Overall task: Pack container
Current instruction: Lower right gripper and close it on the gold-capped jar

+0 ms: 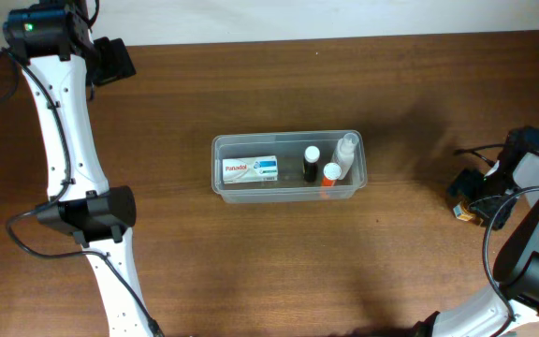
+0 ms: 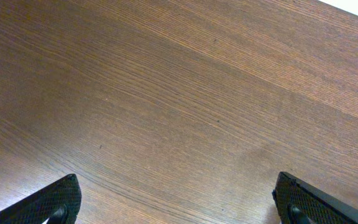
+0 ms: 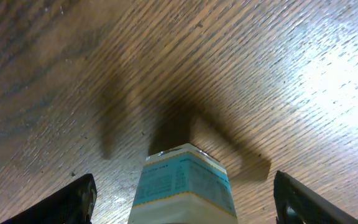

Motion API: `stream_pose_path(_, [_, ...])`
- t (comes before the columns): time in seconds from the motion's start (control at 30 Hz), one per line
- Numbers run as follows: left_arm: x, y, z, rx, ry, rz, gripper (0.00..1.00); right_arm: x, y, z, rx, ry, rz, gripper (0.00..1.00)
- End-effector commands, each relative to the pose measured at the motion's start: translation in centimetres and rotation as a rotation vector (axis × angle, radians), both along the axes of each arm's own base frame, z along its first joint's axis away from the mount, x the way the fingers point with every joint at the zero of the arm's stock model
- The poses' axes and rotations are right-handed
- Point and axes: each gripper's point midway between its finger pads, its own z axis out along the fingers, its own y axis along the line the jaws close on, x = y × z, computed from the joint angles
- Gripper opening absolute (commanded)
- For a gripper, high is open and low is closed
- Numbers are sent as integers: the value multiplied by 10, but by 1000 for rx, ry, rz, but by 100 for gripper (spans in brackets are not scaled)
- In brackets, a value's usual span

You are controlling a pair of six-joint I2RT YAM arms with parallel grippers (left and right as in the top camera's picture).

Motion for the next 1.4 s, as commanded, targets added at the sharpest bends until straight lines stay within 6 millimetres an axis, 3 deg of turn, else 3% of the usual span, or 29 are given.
stream_pose_path(0.0, [-1, 0, 8, 18, -16, -12, 99, -1, 1, 1, 0, -4, -6, 82])
stream_pose_path(0.53, [-1, 0, 8, 18, -16, -12, 99, -1, 2, 1, 4, -2, -6, 49])
stream_pose_path(0.87, [-1, 0, 8, 18, -16, -12, 99, 0, 11, 2, 56, -15, -6, 49])
stream_pose_path(1.37, [-1, 0, 8, 18, -16, -12, 99, 2, 5, 1, 22, -19, -5, 48])
